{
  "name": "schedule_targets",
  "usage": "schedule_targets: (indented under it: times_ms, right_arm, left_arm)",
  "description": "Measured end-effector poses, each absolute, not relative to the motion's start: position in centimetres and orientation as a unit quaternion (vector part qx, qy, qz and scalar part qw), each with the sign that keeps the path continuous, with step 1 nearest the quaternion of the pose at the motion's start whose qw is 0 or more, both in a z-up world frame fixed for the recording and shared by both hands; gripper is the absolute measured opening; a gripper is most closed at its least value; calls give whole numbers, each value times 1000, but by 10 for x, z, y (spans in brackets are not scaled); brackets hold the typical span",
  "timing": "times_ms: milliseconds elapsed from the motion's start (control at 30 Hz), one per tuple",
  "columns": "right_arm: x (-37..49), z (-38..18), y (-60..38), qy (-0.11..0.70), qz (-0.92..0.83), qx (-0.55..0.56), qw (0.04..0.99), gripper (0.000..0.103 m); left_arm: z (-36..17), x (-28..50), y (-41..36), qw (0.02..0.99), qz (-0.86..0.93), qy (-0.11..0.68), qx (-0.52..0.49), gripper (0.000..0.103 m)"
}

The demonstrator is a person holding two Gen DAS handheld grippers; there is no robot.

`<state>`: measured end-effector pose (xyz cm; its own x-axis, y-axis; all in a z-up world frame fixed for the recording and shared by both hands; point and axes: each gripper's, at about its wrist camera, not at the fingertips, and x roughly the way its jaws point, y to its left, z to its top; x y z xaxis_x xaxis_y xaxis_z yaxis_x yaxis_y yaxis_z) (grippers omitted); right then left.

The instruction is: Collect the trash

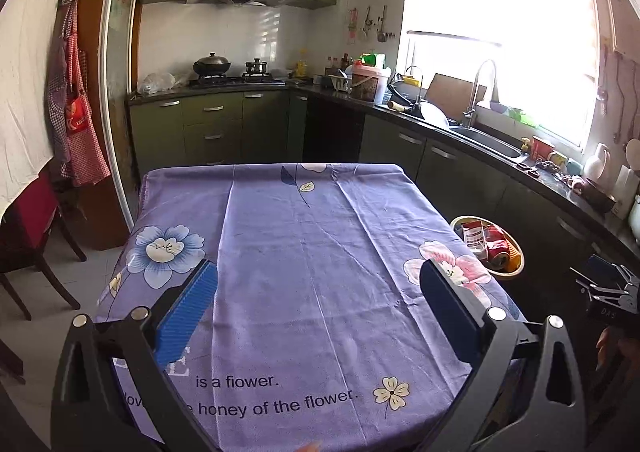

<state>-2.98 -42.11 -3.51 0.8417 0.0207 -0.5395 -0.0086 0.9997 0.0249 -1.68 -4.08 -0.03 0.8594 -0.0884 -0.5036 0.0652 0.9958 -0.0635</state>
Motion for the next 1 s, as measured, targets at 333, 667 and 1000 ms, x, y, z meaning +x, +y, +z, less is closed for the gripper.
schedule_targets:
  times_ms: [333,667,1000]
  right_arm:
    - [-27,-37,-422,282,10,14,959,98]
    - [-25,-38,-420,282,14,16,959,98]
    - [-23,-40,-419,284,16,22,959,98]
  left_arm:
    - [4,-22,-41,967,-30,251,-10,96]
    - [4,-23,-41,967,-30,252,-9,96]
    - [2,-23,-42,966,-31,255,-9,96]
